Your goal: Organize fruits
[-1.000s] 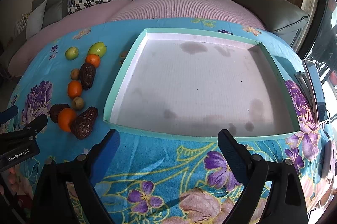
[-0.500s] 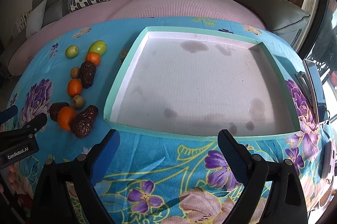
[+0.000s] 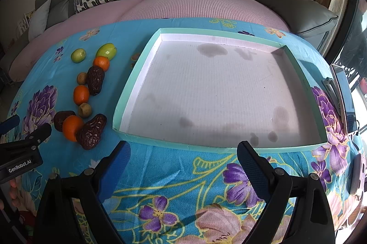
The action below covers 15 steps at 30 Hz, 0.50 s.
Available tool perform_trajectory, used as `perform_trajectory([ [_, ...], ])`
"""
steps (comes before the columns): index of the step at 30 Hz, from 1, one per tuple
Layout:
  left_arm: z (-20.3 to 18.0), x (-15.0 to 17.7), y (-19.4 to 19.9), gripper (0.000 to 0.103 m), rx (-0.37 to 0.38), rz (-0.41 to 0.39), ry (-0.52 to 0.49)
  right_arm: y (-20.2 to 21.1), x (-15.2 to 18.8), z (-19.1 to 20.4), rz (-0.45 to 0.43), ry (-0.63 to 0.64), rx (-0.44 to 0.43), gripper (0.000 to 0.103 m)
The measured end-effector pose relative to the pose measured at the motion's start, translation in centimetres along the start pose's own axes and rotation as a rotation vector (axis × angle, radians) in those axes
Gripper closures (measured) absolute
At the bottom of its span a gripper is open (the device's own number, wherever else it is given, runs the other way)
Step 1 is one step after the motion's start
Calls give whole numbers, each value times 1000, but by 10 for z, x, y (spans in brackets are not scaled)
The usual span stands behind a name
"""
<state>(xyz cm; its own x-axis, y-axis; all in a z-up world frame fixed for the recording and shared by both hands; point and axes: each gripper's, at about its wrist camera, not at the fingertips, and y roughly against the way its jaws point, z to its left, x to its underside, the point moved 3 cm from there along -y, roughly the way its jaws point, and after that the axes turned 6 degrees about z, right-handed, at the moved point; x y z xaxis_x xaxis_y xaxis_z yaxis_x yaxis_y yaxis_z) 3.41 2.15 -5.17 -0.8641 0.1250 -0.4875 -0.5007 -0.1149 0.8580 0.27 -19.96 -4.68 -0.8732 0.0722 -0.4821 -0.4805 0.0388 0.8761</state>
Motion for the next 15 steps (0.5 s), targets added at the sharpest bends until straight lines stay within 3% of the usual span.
perform_trajectory([
  [15, 0, 0, 0, 0, 1, 0, 0, -1, 1, 1, 4, 2, 1, 9],
])
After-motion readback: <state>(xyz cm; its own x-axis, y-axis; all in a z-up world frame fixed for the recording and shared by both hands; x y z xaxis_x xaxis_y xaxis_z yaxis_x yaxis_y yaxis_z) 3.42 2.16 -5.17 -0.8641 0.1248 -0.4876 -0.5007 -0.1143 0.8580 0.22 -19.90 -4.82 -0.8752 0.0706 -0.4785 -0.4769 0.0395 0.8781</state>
